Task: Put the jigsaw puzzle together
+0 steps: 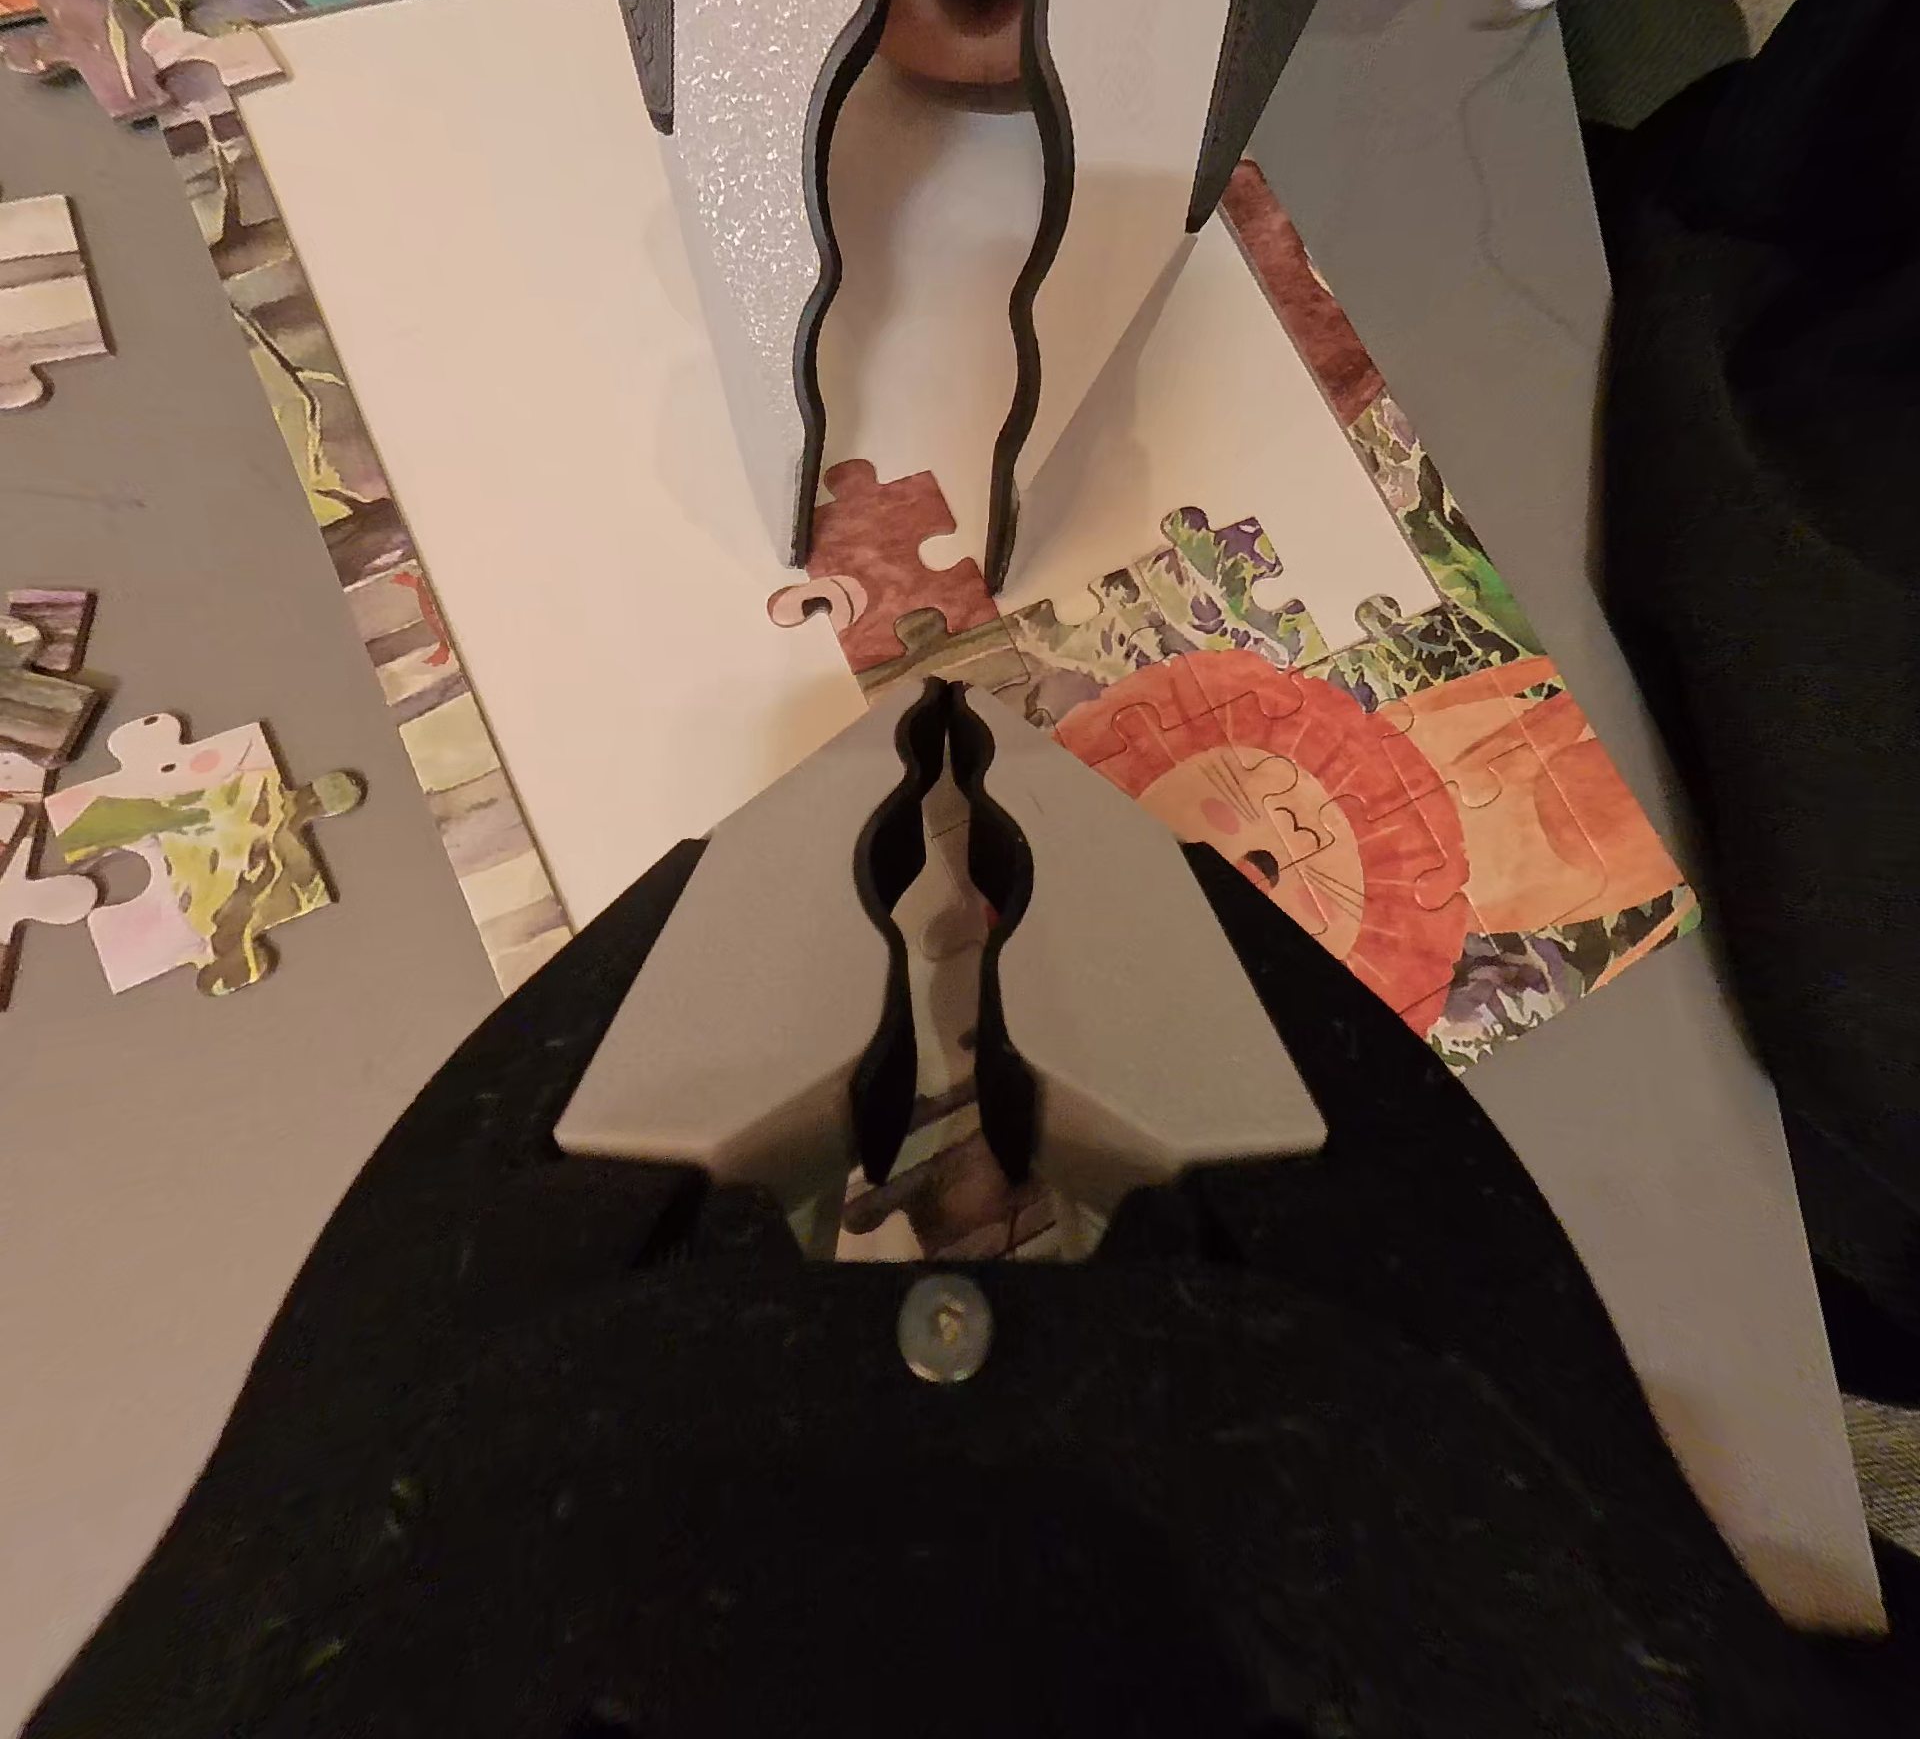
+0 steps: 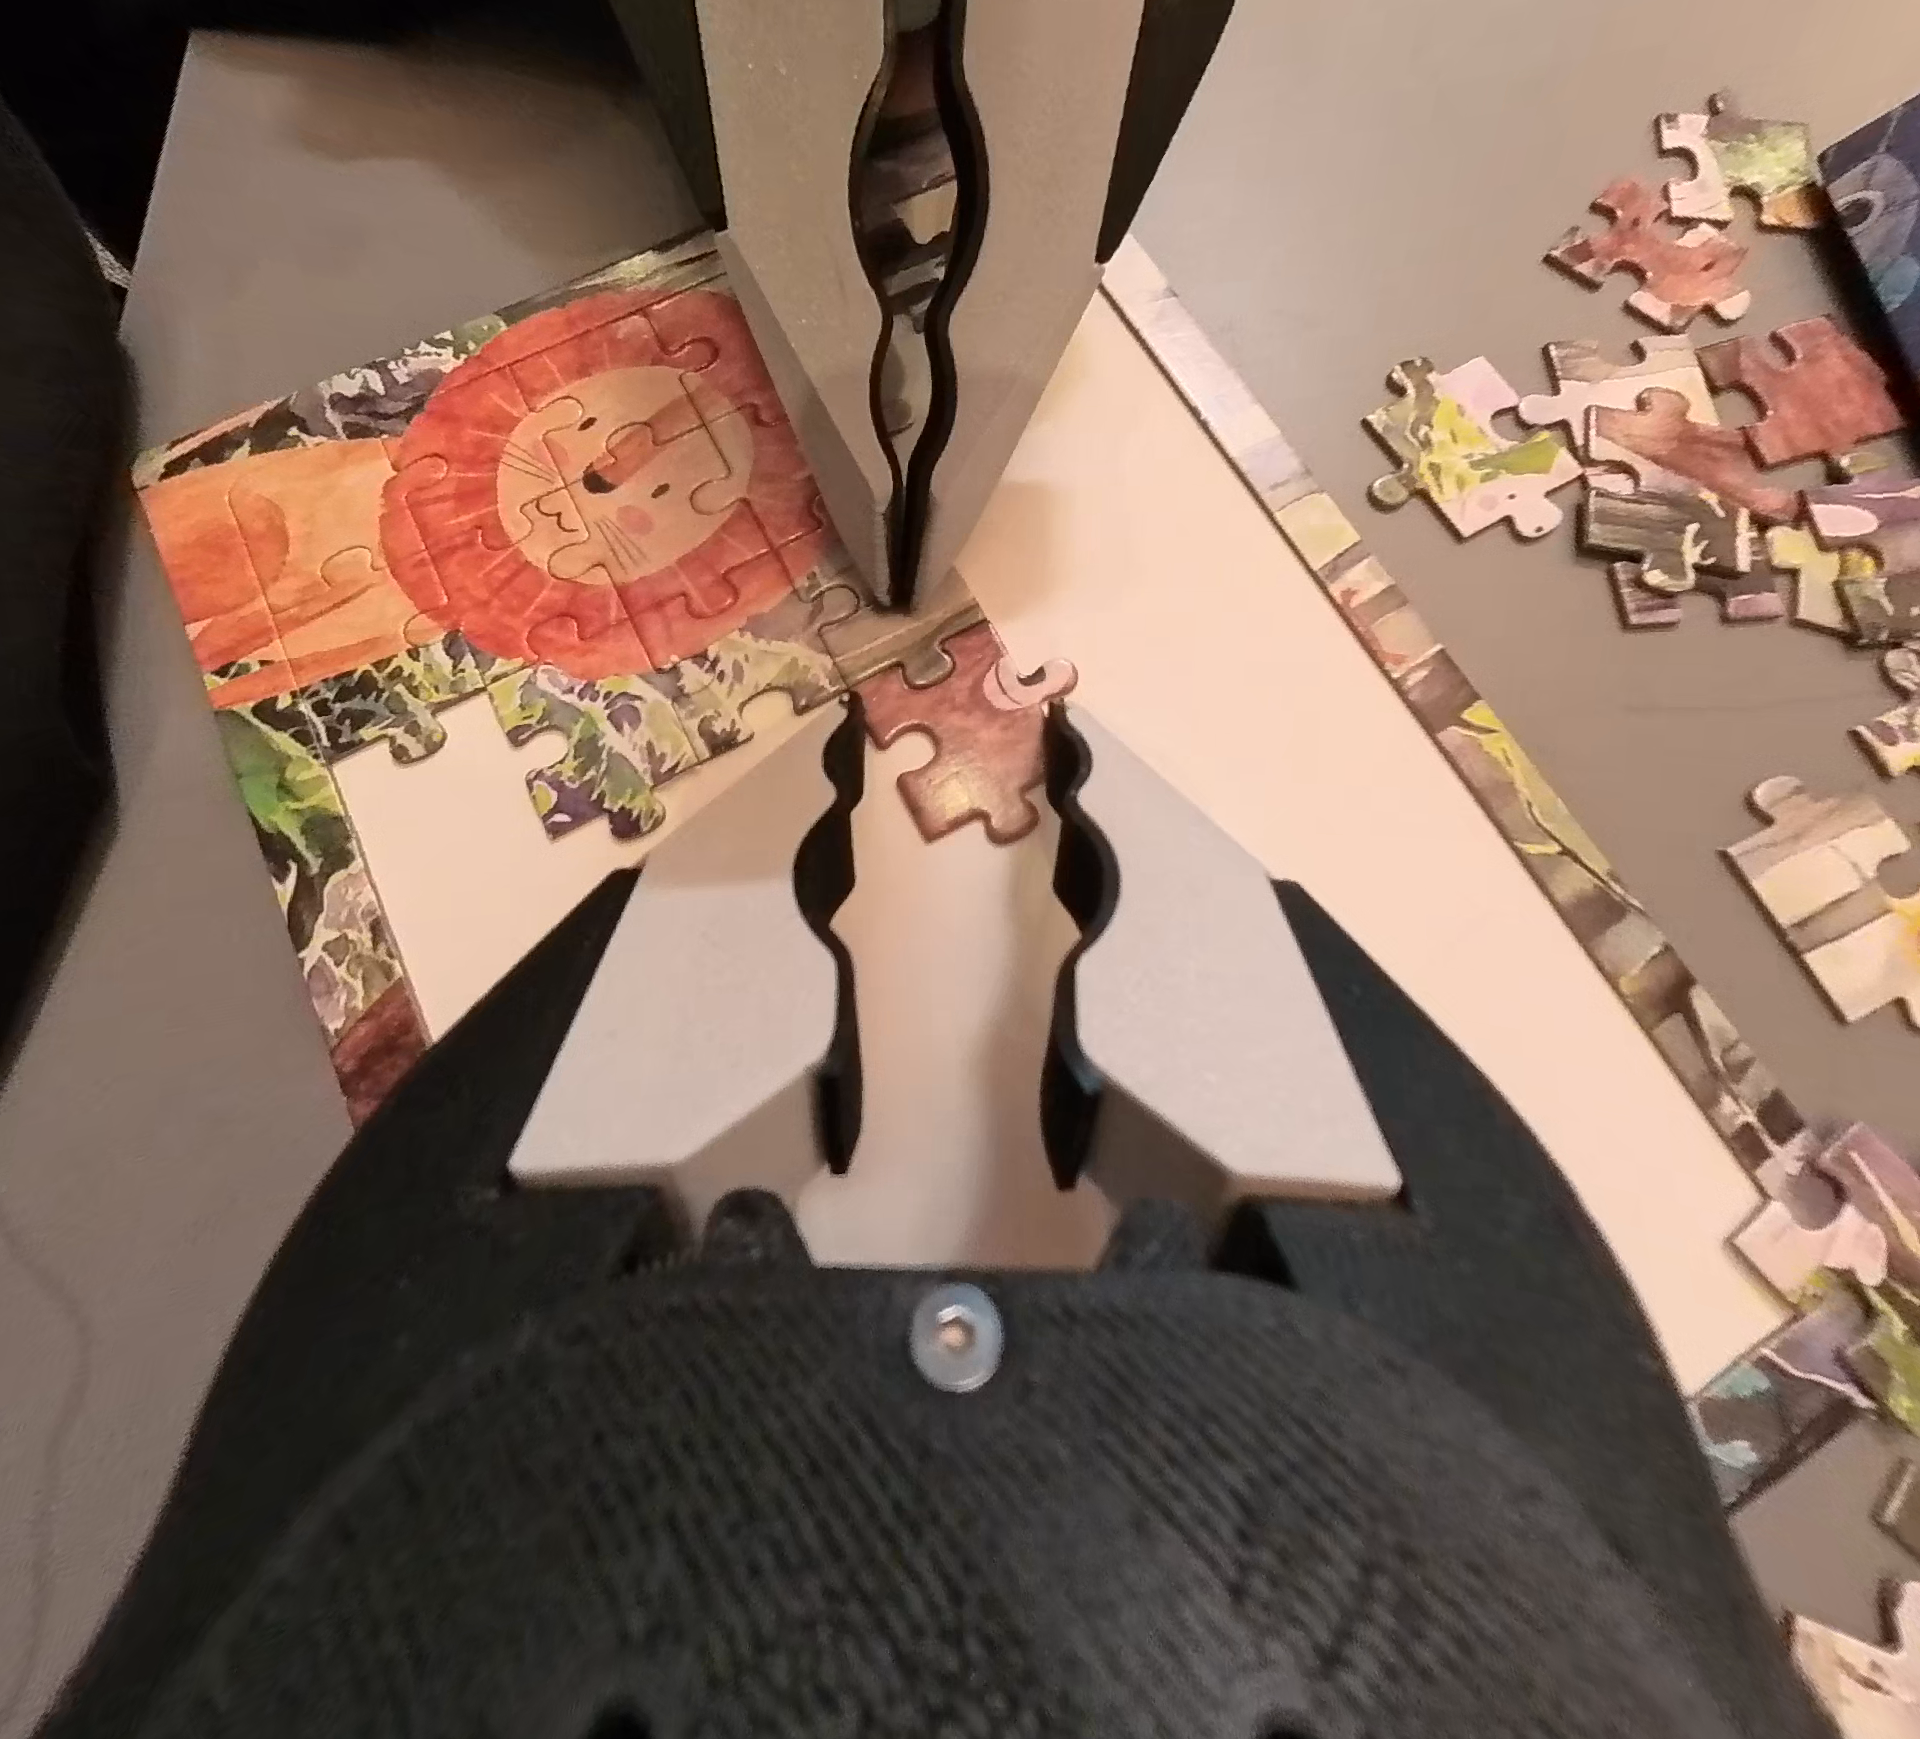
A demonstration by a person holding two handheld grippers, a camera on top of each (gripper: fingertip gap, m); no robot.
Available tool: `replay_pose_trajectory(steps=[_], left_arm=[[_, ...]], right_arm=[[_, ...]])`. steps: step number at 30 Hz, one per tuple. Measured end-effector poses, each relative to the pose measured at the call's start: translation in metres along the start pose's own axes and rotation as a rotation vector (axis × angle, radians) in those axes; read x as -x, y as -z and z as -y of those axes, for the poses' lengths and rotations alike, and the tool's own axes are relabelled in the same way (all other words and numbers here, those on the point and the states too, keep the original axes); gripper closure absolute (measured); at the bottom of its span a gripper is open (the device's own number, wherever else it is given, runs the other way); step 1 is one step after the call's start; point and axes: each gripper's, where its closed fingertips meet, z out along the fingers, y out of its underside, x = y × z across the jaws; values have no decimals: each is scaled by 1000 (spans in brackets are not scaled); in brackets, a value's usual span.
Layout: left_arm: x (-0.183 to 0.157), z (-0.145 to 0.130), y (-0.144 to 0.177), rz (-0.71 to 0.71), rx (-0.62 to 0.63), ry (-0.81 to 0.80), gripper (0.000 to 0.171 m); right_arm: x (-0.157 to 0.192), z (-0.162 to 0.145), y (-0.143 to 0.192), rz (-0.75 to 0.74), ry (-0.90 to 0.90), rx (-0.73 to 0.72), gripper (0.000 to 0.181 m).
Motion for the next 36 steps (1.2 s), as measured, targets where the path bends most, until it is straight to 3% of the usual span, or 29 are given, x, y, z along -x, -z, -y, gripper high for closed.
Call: replay_pose_trajectory(steps=[4,6,12,15,18,30,32,36], left_arm=[[0,0,0,0,-1,1,171],[0,0,0,-4,-3,6,171],[0,0,-1,-4,-4,4,171],[0,0,-1,-6,-5,6,171],[0,0,-1,-6,-5,7,171],[0,0,-1,-2,-5,-1,171],[-1,0,-1,1,-4,-5,171],[0,0,-1,3,-3,-7,171]], right_arm=[[0,0,1,0,12,-4,149],[3,3,3,14,19,-26,166],[-11,-1,10,-64,31,-11,150],[-6,-4,6,-29,26,-3,138],[2,-4,5,10,23,-1,148],[-19,-13,17,-42,-25,29,151],[-21,-10,20,-43,-27,12,166],[-27,-12,24,-70,-30,20,152]])
